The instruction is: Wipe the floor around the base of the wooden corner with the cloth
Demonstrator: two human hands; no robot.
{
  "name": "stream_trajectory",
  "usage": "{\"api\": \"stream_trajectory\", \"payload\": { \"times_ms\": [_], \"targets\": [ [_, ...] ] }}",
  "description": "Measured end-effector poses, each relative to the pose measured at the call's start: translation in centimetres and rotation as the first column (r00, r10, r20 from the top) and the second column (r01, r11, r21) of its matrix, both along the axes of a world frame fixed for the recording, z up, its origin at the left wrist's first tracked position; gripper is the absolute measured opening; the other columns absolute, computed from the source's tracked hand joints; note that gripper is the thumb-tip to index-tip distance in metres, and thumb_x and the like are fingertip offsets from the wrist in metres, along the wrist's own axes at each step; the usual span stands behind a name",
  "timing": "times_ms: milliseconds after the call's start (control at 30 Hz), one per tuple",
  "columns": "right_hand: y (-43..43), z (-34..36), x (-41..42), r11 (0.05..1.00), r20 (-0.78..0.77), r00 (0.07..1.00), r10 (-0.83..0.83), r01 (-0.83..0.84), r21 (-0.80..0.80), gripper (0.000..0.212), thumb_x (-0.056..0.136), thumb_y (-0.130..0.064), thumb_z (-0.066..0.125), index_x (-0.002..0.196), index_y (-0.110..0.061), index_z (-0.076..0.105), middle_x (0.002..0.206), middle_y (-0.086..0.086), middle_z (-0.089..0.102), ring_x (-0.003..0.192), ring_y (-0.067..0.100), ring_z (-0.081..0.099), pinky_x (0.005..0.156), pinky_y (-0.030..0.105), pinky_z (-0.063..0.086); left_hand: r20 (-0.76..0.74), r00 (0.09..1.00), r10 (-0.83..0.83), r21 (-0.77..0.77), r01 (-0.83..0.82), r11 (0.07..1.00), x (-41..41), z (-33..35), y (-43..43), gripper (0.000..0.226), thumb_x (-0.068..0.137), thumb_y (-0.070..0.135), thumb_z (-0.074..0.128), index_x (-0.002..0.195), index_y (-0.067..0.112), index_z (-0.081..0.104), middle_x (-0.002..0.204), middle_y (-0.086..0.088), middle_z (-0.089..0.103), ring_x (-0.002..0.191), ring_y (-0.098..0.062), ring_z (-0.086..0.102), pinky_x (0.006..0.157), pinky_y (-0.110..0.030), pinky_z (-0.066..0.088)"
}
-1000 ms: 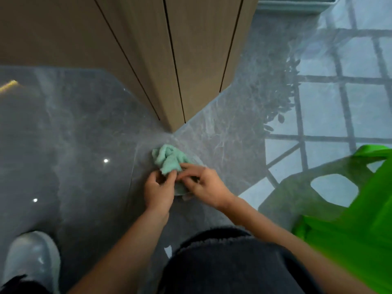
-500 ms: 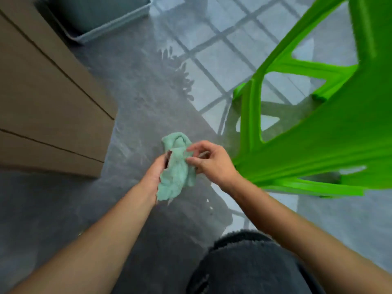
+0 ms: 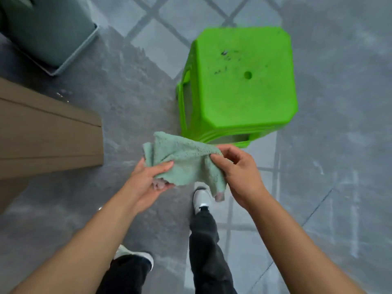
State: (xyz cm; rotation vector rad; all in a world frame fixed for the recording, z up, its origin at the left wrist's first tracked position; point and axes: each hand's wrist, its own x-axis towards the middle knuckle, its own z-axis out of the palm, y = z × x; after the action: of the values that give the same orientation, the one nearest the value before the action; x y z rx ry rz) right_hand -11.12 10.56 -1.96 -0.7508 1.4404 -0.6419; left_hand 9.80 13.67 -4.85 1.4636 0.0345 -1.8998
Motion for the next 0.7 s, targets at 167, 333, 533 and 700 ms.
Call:
{"api": "stream_trajectory", "payload": {
  "times_ms": [167, 333, 533, 700],
  "targets": [
    [-8.9, 3.5, -5.6, 0.998, -0.102, 0.995, 0.006, -0.012, -0.064, 0.008, 0.086, -0.006, 0.067, 0.081, -0.012, 0.068, 0.080, 0.009, 0.067, 0.074, 0.018, 0.059, 0.071, 0.032, 0.049, 0.148, 0.989, 0.027, -0.137, -0.007, 0.991, -5.8, 4.9, -8.9, 0.057, 0.074, -0.003, 0.072, 0.126, 0.010, 0.052, 0.109, -0.009, 0.072, 0.077, -0.019, 0.074, 0.061, -0.039, 0.062],
    [-16.5, -1.6, -9.0, 0.984, -0.484, 0.857, 0.174, -0.163, 0.064, 0.005, 0.083, -0.018, 0.072, 0.084, -0.017, 0.067, 0.080, 0.013, 0.065, 0.066, 0.022, 0.055, 0.058, 0.028, 0.044, 0.346, 0.937, 0.040, -0.042, -0.027, 0.999, -9.9, 1.9, -14.7, 0.044, 0.080, 0.003, 0.072, 0.115, 0.022, 0.053, 0.107, -0.004, 0.069, 0.065, -0.012, 0.067, 0.058, -0.029, 0.057],
    [-19.5, -5.1, -12.5, 0.823, -0.773, 0.424, 0.472, -0.526, 0.215, 0.024, 0.078, -0.033, 0.076, 0.085, -0.011, 0.072, 0.082, 0.011, 0.066, 0.077, 0.025, 0.056, 0.065, 0.027, 0.036, 0.562, 0.813, 0.151, -0.026, -0.165, 0.986, -7.3, -2.6, -15.4, 0.038, 0.073, -0.009, 0.071, 0.102, 0.012, 0.058, 0.117, -0.017, 0.069, 0.100, -0.033, 0.070, 0.083, -0.050, 0.058],
    [-19.2, -6.2, -13.5, 0.875, -0.828, 0.466, 0.312, -0.480, 0.060, 0.019, 0.079, -0.030, 0.073, 0.081, -0.012, 0.067, 0.087, 0.014, 0.070, 0.086, 0.032, 0.063, 0.071, 0.033, 0.048, 0.633, 0.751, 0.190, -0.120, -0.147, 0.982, -5.1, -4.3, -15.1, 0.034, 0.080, -0.005, 0.066, 0.100, 0.020, 0.054, 0.120, -0.015, 0.066, 0.090, -0.024, 0.068, 0.059, -0.032, 0.058]
  ]
}}
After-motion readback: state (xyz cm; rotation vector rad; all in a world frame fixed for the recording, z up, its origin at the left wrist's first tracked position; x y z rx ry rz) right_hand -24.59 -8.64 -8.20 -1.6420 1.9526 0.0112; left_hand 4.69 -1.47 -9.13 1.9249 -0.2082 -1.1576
